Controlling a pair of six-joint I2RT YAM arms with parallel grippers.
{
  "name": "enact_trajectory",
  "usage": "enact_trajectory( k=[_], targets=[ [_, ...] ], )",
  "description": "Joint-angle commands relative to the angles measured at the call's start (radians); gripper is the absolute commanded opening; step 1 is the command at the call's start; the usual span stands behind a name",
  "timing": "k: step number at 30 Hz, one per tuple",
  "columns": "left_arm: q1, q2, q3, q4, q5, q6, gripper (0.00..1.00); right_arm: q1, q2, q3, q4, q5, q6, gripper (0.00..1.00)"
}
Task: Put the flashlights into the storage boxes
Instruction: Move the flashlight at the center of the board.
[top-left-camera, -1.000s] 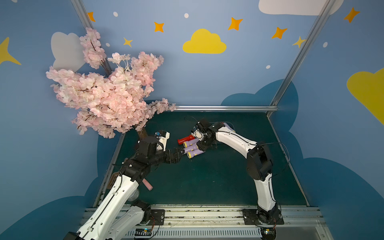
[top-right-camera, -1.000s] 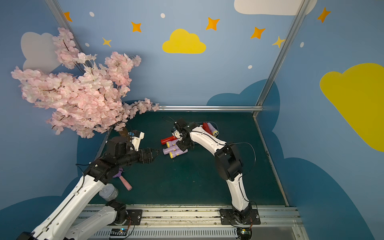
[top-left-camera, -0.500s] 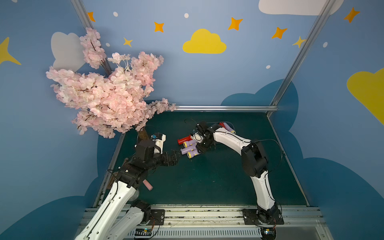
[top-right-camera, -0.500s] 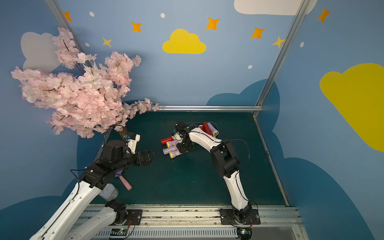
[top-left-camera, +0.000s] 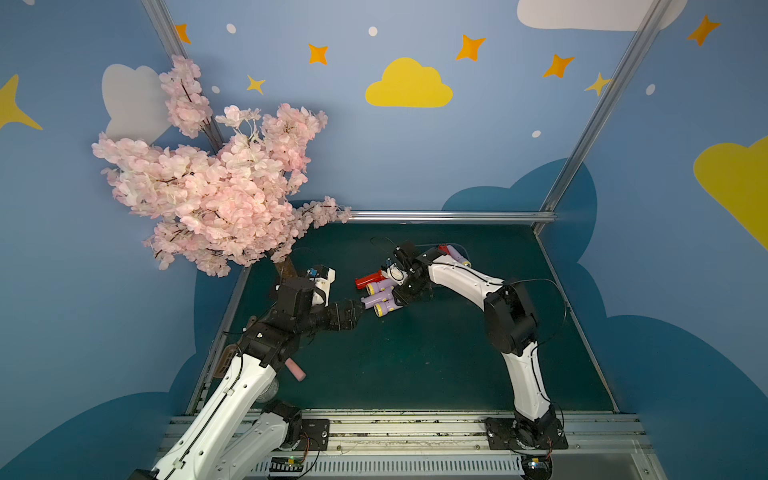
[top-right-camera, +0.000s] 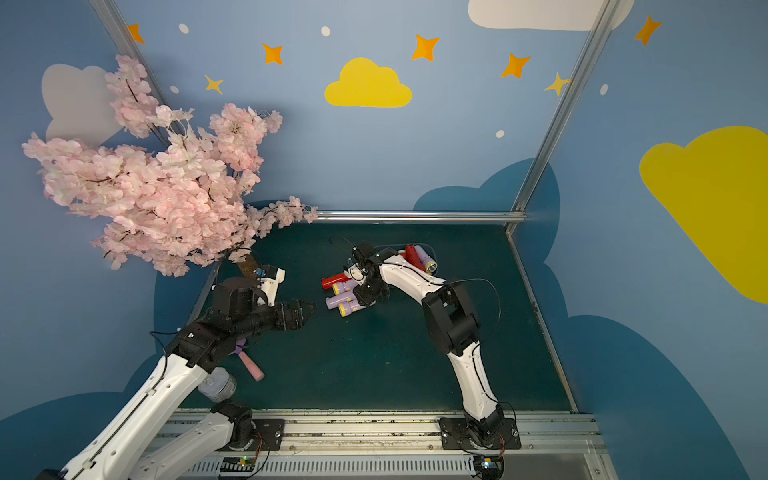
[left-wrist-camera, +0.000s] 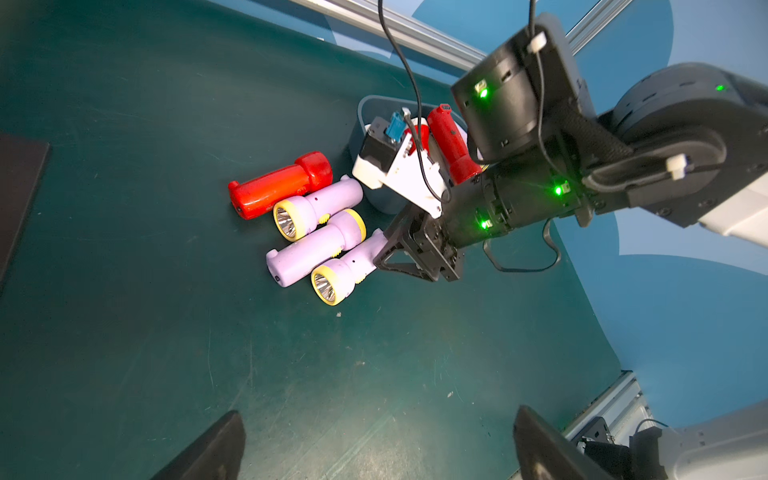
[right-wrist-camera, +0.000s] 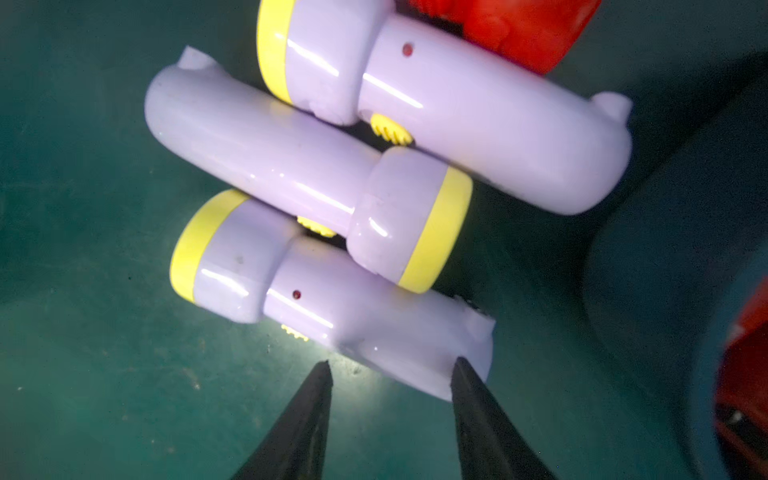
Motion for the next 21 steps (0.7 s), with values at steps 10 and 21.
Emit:
enact_trajectory(
  k=[10, 21],
  targets=[
    [0.000, 0.004, 0.036, 0.005, 0.000, 0.019, 0.99, -0.044, 0.060, 0.039, -0.041, -0.091, 0.012, 0.48],
    [0.001, 0.049, 0.046, 0.025, 0.017, 0.032, 0.99, -0.062, -0.024, -0.092, -0.073, -0.206, 0.019, 0.46]
  ],
)
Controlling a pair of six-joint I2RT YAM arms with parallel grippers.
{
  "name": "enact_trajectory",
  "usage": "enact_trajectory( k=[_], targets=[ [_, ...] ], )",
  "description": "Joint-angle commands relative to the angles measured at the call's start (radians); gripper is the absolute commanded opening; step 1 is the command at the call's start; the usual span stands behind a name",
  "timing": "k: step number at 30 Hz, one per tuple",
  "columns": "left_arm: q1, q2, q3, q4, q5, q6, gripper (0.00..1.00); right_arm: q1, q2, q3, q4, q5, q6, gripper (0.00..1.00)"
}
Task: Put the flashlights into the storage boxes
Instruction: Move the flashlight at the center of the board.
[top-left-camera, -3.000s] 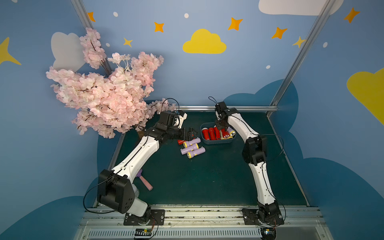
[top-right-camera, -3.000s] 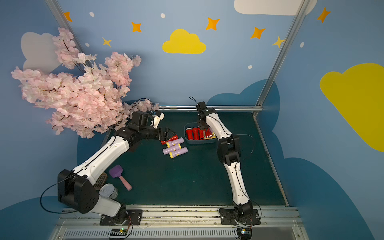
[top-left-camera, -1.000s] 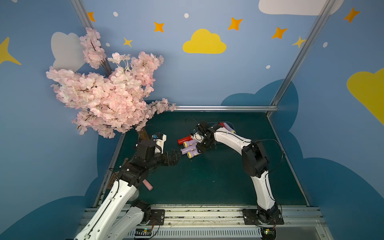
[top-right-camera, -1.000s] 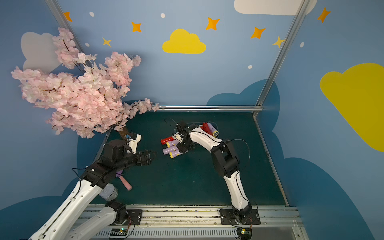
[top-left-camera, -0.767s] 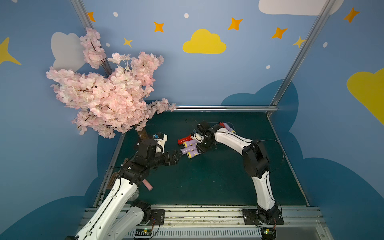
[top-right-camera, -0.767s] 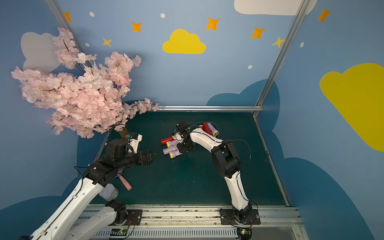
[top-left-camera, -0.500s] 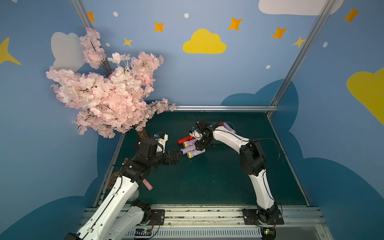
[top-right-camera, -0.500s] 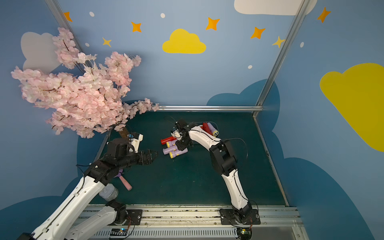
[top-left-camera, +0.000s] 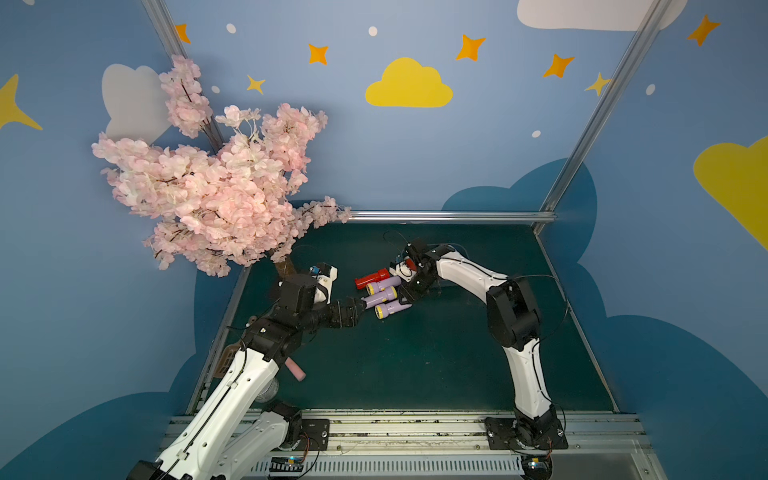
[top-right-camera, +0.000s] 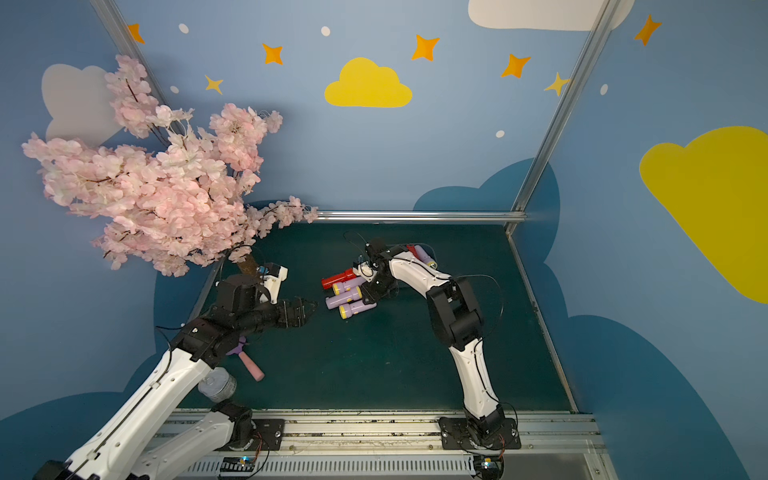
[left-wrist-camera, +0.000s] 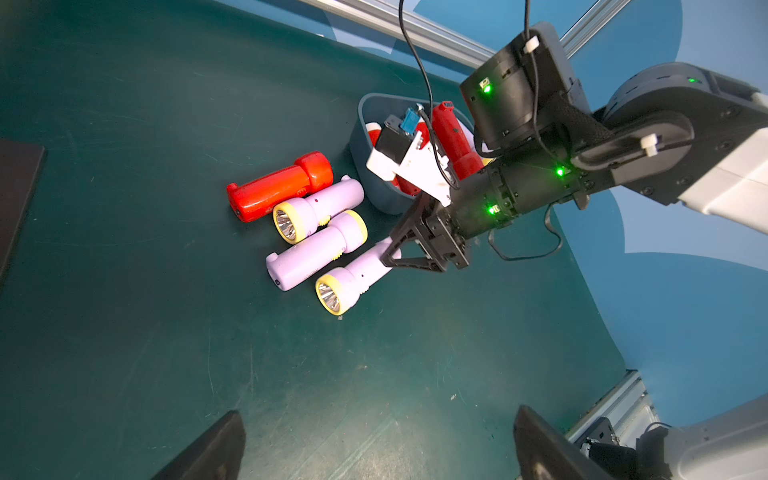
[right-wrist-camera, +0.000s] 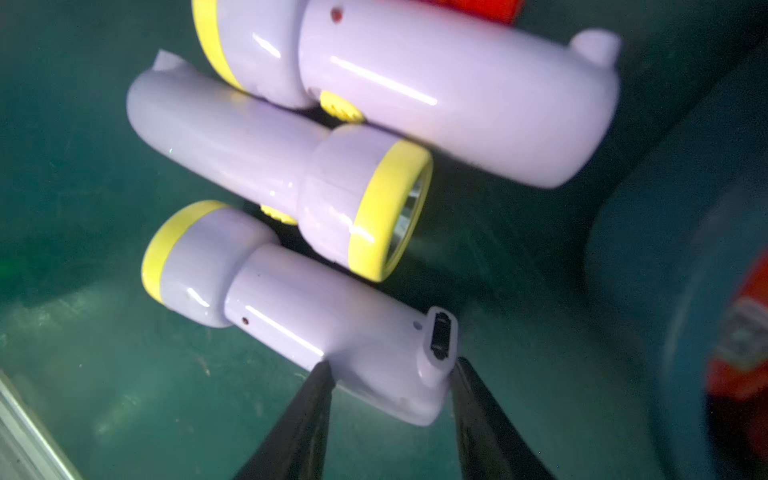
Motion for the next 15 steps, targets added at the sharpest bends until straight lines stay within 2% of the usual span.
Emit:
enact_trajectory(
  k=[1, 8, 15],
  targets=[
    [0.000, 0.014, 0.034, 0.017, 0.016, 0.021, 0.99, 0.018, -0.036, -0.047, -0.061, -0.037, 0.006, 0.47],
    [0.000, 0.032, 0.035, 0.032, 0.053, 0.029, 0.99, 0.048, -0.067, -0.043, -0.098, 0.008, -0.027, 0.48],
    [0.000, 0.008, 0.027, 0.014, 0.038, 0.034, 0.99, 0.114, -0.081, 0.013, -0.183, 0.165, -0.073, 0.49]
  ],
)
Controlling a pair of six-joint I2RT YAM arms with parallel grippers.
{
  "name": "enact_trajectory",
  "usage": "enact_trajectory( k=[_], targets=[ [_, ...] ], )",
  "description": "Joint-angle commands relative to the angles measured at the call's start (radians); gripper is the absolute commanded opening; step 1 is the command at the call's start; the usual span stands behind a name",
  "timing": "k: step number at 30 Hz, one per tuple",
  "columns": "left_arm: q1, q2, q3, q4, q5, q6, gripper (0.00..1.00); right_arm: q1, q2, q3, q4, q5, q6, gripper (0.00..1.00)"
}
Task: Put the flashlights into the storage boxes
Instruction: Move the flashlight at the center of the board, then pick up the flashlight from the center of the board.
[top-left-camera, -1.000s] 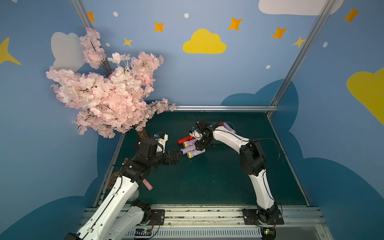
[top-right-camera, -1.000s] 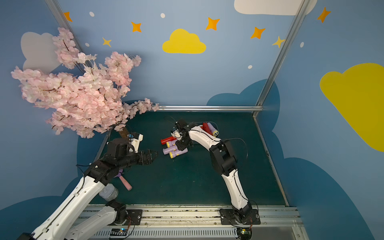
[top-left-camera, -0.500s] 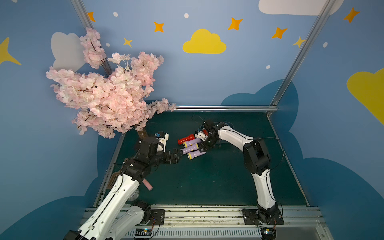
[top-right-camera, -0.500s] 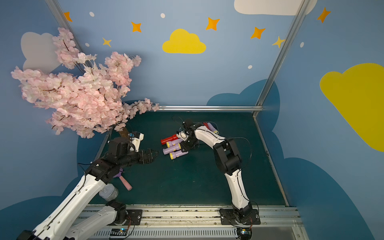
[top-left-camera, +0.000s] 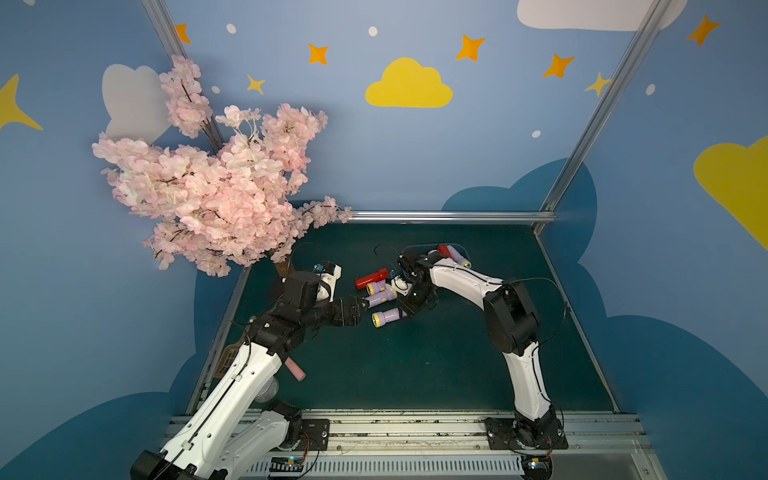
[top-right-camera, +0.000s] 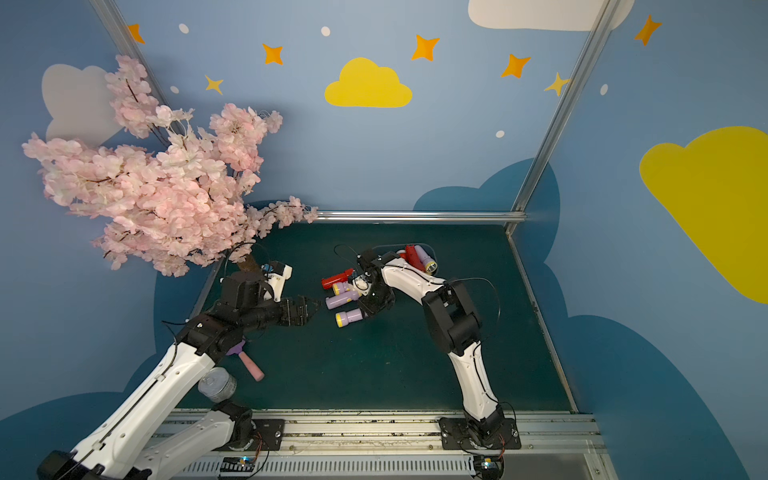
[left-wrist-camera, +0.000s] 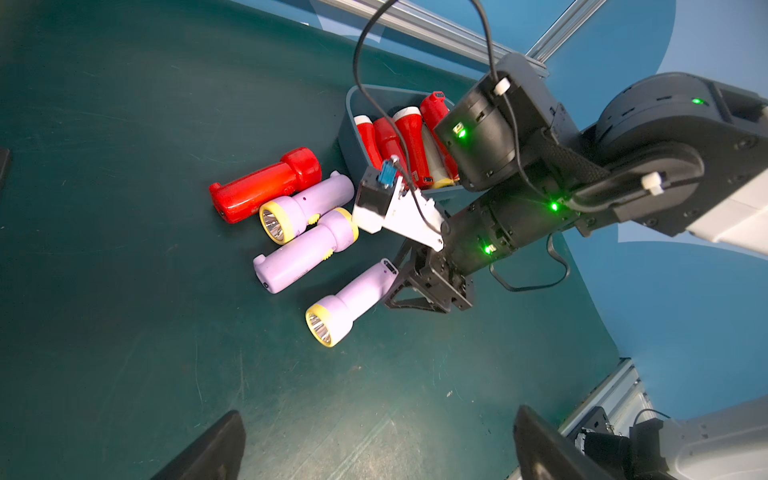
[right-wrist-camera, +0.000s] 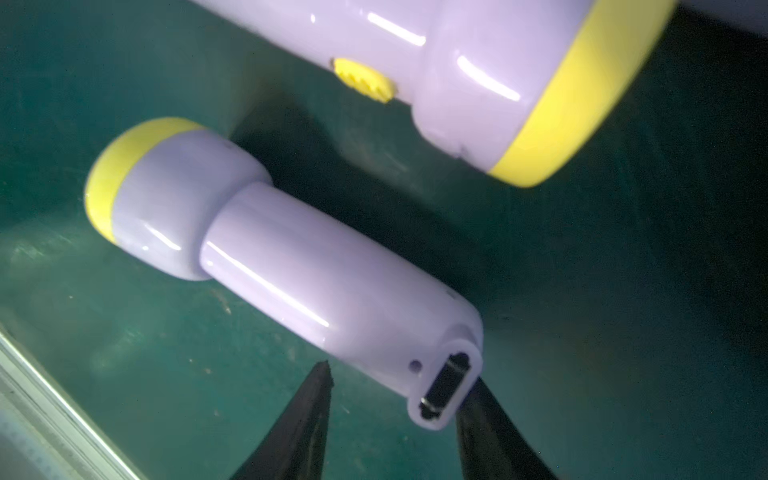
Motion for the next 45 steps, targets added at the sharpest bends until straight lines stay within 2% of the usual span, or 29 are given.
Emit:
enact_trajectory(
  k=[1, 7, 13, 23, 36, 45],
  targets=[
    [0.001, -0.026, 0.015, -0.003, 0.004, 0.016, 0.99, 0.032, -0.064, 0.047, -0.081, 0.105, -0.027, 0.49],
    [0.000, -0.064, -0.007, -0.011, -0.003, 0.011, 0.99, 0.079, -0.109, 0.016, -0.083, 0.218, -0.059, 0.51],
    [0.003, -0.068, -0.009, -0.015, -0.003, 0.021, 0.99, 0.107, -0.053, 0.076, -0.084, 0.256, -0.133, 0.55],
    [0.006, -0.091, -0.012, -0.043, -0.002, 0.035, 0.99, 0.127, 0.031, 0.136, -0.123, 0.195, -0.176, 0.57],
    [0.017, -0.114, -0.025, -0.056, -0.003, 0.043, 0.99, 0.143, -0.058, -0.030, -0.097, 0.193, -0.133, 0.57],
    [0.027, -0.113, -0.022, -0.059, 0.014, 0.061, 0.99, 0.160, 0.016, 0.035, -0.114, 0.137, -0.133, 0.54]
  ],
)
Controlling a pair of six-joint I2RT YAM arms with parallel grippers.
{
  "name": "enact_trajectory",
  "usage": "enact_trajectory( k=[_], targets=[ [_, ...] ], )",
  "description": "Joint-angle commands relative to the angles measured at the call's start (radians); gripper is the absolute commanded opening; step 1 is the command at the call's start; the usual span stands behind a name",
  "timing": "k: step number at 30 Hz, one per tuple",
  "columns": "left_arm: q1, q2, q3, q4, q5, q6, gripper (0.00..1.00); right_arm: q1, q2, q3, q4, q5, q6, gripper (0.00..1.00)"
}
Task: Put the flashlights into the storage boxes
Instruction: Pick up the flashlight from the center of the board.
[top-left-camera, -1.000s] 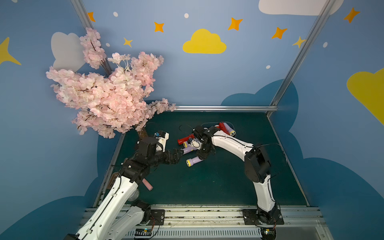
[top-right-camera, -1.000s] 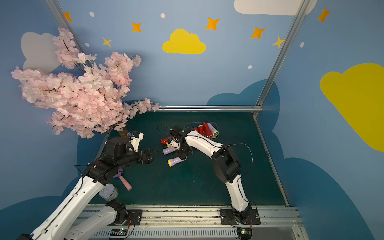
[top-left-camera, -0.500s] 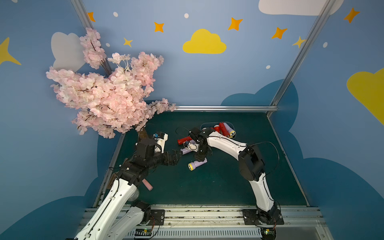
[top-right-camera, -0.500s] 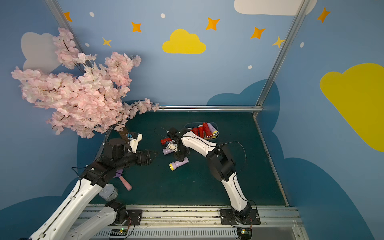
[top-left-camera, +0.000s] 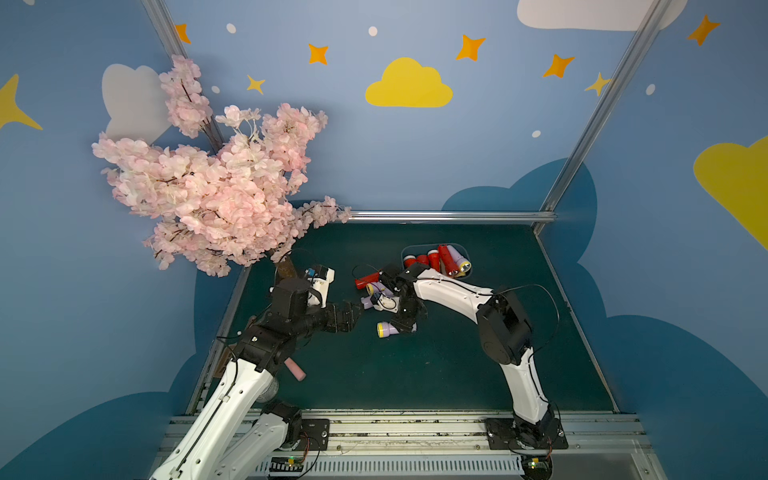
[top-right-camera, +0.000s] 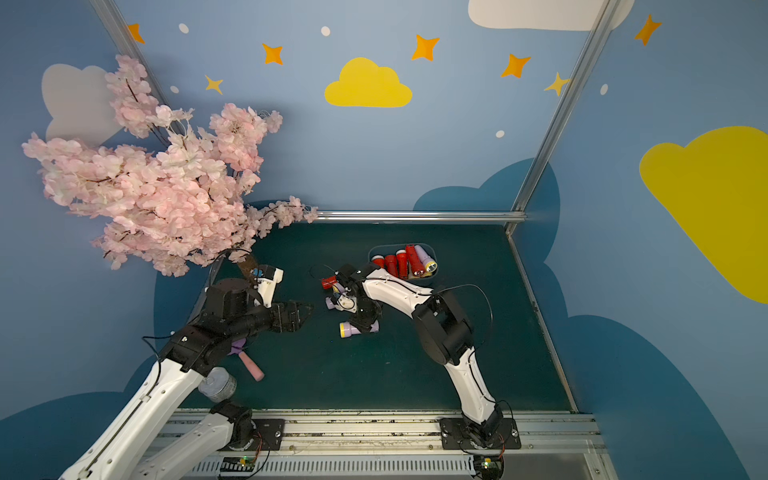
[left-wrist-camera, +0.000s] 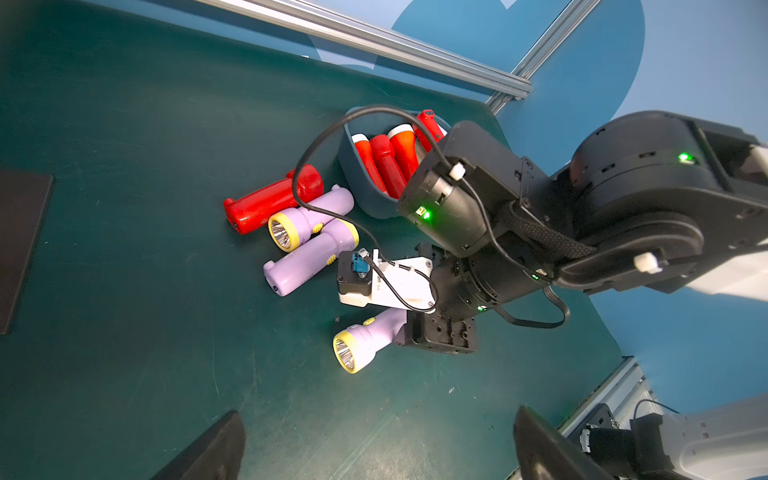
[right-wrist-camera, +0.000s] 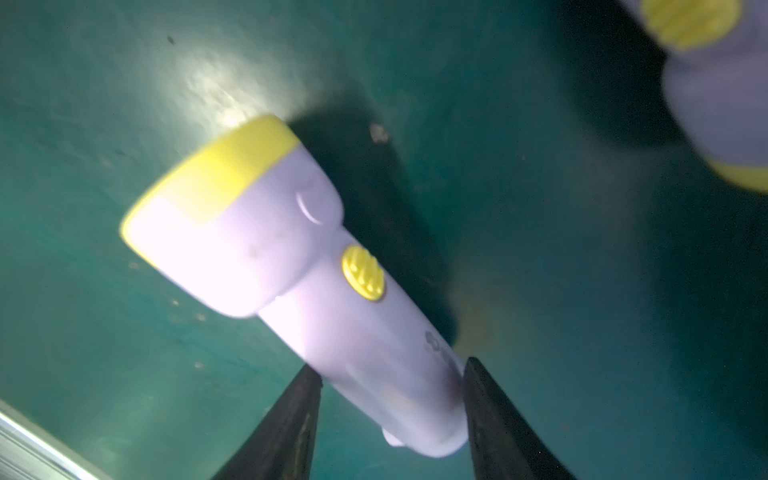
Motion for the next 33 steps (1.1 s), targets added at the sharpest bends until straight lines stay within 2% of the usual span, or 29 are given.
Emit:
enact_trajectory(
  k=[1, 14, 22, 27, 30, 33],
  targets=[
    [0.008, -0.007, -0.004, -0.021, 0.014, 0.024, 0.99, 0.015, 0.027, 0.016, -0.021, -0.049, 0.010, 0.54],
    [0.029, -0.056, -0.021, -0.063, 0.023, 0.025, 0.99, 0.030, 0.045, -0.030, -0.024, -0.028, 0.025, 0.52],
    [0.035, -0.039, -0.027, -0.042, 0.048, 0.021, 0.99, 0.034, 0.007, -0.111, -0.007, 0.007, 0.086, 0.52],
    [0.036, -0.016, -0.021, -0.029, 0.060, 0.024, 0.99, 0.034, 0.001, -0.115, 0.013, 0.014, 0.107, 0.37],
    [0.036, -0.002, -0.010, -0.027, 0.064, 0.030, 0.99, 0.031, -0.024, -0.115, 0.028, 0.036, 0.132, 0.21],
    [0.036, 0.007, 0.002, -0.026, 0.062, 0.033, 0.99, 0.024, -0.057, -0.116, 0.029, 0.044, 0.137, 0.18]
  ],
)
